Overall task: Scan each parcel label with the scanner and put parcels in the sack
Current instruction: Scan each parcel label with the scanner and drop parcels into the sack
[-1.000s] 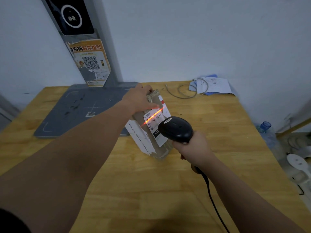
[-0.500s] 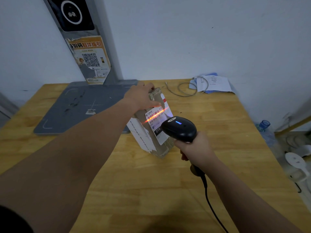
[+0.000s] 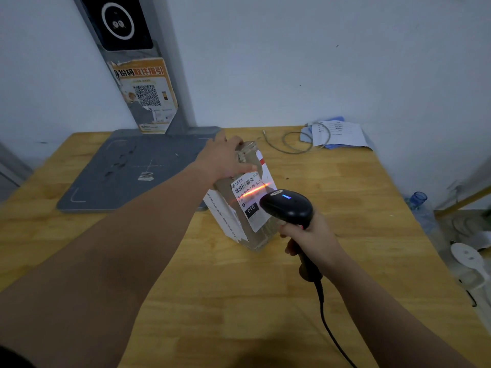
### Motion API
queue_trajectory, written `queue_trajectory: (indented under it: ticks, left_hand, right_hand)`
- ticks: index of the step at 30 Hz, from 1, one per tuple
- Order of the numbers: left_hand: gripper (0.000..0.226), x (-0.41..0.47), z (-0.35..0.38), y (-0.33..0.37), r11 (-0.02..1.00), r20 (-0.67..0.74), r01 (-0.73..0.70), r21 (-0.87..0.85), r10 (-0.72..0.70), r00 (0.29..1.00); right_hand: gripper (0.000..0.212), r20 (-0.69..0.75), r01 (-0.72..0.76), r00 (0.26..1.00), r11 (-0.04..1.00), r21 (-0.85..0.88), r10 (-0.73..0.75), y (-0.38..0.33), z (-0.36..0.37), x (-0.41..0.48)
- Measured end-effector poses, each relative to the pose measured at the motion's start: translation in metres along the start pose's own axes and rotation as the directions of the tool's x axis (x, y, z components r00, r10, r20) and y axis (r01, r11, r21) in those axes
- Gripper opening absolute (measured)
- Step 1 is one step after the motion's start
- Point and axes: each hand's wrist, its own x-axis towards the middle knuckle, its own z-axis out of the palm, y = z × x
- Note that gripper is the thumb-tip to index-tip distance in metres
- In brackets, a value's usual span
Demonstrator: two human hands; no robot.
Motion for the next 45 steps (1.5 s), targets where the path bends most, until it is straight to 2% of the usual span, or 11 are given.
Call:
queue_trajectory:
  ticks: [7, 11, 14, 16, 19, 21, 26, 31, 37, 42, 45]
  left_hand:
    - [0.111, -0.043, 0.007, -0.022, 0.952, 0.161, 0.148, -0.268, -0.107, 0.981]
    - [0.109, -0.079, 0.003, -0.044, 0.92, 0.186, 0.228, -0.32, -0.175, 0.967]
    - [0.118, -0.111, 0.005, -0.061, 0.889, 0.126, 0.31, -0.336, -0.284, 0.95]
    - [0.117, -0.138, 0.014, -0.072, 0.792, 0.082, 0.344, -0.504, -0.353, 0.932]
    - [0.091, -0.182, 0.047, -0.083, 0.557, 0.09, 0.318, -0.767, -0.397, 0.914]
    - [0.076, -0.204, 0.073, -0.082, 0.454, 0.131, 0.324, -0.83, -0.406, 0.905]
    - [0.064, -0.216, 0.093, -0.079, 0.272, 0.059, 0.226, -0.935, -0.509, 0.859]
    - [0.078, -0.233, 0.085, -0.101, 0.307, -0.088, 0.156, -0.939, -0.653, 0.752]
    - [0.061, -0.293, 0.06, -0.165, 0.166, -0.125, 0.02, -0.986, -0.812, 0.57]
    - [0.034, -0.382, 0.031, -0.247, 0.211, -0.23, -0.093, -0.973, -0.927, 0.297]
    - [0.038, -0.452, 0.013, -0.31, 0.208, -0.235, -0.134, -0.969, -0.943, 0.234]
  right_hand:
    - [0.043, -0.157, -0.011, 0.987, 0.987, 0.16, 0.036, 0.016, -0.008, 0.005]
    - [0.041, -0.101, 0.014, 0.995, 0.983, 0.182, 0.005, 0.016, 0.003, 0.006]
    - [0.039, -0.084, 0.043, 0.996, 0.984, 0.172, -0.029, 0.021, 0.02, 0.006]
    - [0.038, -0.098, 0.051, 0.995, 0.979, 0.195, -0.032, 0.028, 0.03, 0.005]
    - [0.041, -0.026, -0.07, 0.996, 0.956, 0.284, 0.081, 0.035, 0.045, 0.009]
    - [0.044, 0.021, -0.136, 0.991, 0.955, 0.262, 0.135, 0.038, 0.053, 0.014]
    - [0.046, 0.015, -0.139, 0.99, 0.972, 0.188, 0.138, 0.044, 0.067, 0.024]
    - [0.036, 0.057, -0.035, 0.998, 0.988, 0.152, 0.026, 0.042, 0.098, 0.005]
    - [0.023, 0.121, 0.137, 0.98, 0.974, 0.181, -0.16, 0.01, 0.181, -0.032]
    - [0.026, 0.069, 0.219, 0.967, 0.935, 0.28, -0.247, -0.011, 0.292, -0.08]
    - [0.037, 0.12, 0.199, 0.961, 0.925, 0.323, -0.248, -0.01, 0.37, -0.116]
